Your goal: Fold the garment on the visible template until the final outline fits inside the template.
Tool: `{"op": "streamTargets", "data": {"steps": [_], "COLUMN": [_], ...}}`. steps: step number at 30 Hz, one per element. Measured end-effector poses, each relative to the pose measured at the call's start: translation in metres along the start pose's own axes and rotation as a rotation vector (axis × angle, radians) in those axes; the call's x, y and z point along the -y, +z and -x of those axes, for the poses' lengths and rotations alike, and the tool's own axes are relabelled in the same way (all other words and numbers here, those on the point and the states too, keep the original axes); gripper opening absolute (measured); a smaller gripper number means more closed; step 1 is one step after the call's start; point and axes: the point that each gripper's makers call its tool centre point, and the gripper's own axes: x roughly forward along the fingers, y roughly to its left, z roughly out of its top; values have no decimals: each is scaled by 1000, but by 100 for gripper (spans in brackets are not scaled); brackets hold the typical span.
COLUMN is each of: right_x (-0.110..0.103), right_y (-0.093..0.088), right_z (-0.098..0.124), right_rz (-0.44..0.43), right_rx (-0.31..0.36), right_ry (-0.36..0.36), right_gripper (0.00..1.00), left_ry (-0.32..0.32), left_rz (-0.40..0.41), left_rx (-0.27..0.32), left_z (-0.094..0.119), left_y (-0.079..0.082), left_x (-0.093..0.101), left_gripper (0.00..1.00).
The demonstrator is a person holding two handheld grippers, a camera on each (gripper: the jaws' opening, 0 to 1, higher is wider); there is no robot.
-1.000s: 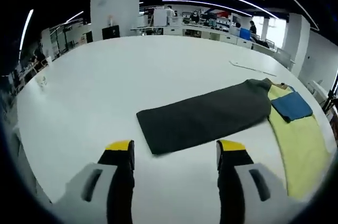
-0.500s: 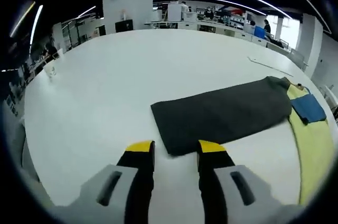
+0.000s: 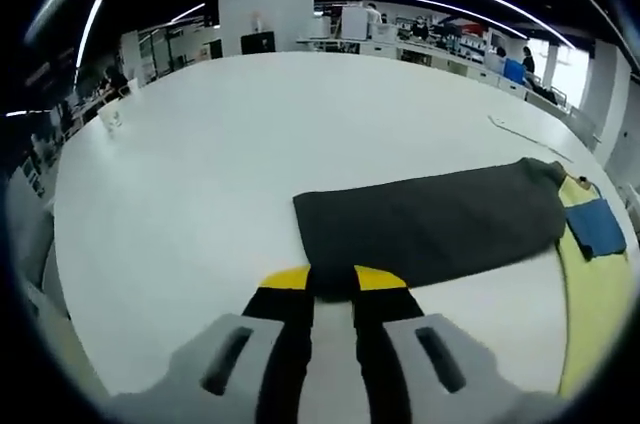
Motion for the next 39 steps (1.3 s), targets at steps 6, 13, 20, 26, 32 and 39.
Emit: {"op": "streamTargets", "data": {"steps": [6,13,20,26,32,39], "right_x": [0,1,-1,-3,-5,-7], "right_y": [-2,0,-4,-6,-4,-6], "right_z": [1,3,4,3,3,5], "right_rz": [-16,-19,-19,-24,-24,-24], "right_rx": [7,14,1,-7,-2,-4], "right_ry": [-3,-6,-1,4,9,13], "right_gripper": [90,90,91,90,91,92], "left_ry": [-6,-2,-20,-17,-17,-30], "left_rz": [15,39,53,41,17,-19], "left_rx": [-18,-29,-36,-36,-14,20], "left_z": [3,13,20,21,27,36], "left_y": [-3,-12,-21,-18,-8,4], "left_x": [1,2,1,-1,2,8], "left_gripper": [2,2,2,2,1,1]}}
